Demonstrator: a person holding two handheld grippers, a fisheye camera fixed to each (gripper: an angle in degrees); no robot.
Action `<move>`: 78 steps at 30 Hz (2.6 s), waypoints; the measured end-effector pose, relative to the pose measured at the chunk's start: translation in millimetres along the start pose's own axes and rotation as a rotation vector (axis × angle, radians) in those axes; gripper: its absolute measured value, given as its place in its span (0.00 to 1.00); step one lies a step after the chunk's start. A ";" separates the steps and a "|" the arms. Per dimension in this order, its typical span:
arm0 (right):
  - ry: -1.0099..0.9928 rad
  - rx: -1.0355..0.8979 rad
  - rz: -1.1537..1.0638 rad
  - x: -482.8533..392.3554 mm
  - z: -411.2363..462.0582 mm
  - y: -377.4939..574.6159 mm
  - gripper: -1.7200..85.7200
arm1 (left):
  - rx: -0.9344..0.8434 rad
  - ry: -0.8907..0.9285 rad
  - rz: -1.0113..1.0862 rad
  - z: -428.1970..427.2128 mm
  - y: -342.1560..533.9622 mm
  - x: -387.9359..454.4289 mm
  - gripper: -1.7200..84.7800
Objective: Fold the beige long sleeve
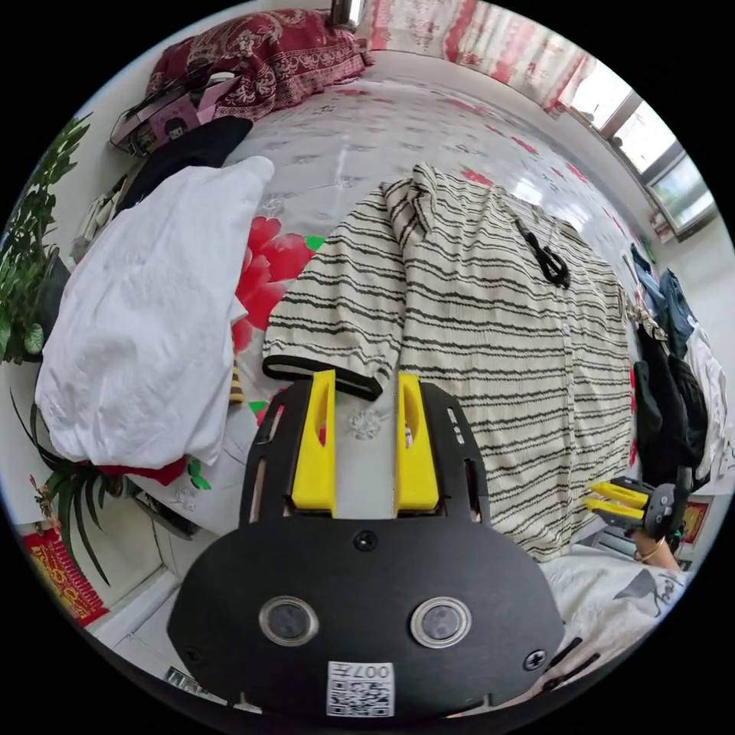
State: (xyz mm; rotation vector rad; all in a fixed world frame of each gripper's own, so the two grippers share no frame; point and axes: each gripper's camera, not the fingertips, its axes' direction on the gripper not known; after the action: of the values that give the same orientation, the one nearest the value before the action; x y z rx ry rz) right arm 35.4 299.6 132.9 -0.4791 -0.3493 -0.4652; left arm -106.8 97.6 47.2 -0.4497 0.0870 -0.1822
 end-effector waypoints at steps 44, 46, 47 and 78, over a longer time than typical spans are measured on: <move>-0.263 0.360 0.417 104.8 -118.8 65.8 0.03 | 0.647 0.689 0.972 -220.9 -29.4 144.2 0.14; -0.274 0.371 0.447 112.4 -122.6 71.7 0.03 | 0.505 0.612 1.051 -187.0 -20.8 196.4 0.21; -0.280 0.381 0.463 116.9 -125.6 76.3 0.04 | 0.423 0.553 1.065 -162.3 -16.5 217.0 0.22; 0.103 0.415 0.611 255.5 -199.2 136.9 0.10 | 0.063 0.050 0.435 12.9 -72.8 135.3 0.09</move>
State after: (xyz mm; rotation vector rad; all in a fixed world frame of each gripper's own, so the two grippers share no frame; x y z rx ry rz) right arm 360.4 217.8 26.3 -0.1379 -0.1773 0.1786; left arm 16.1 12.4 84.8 -0.3539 0.2244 0.2311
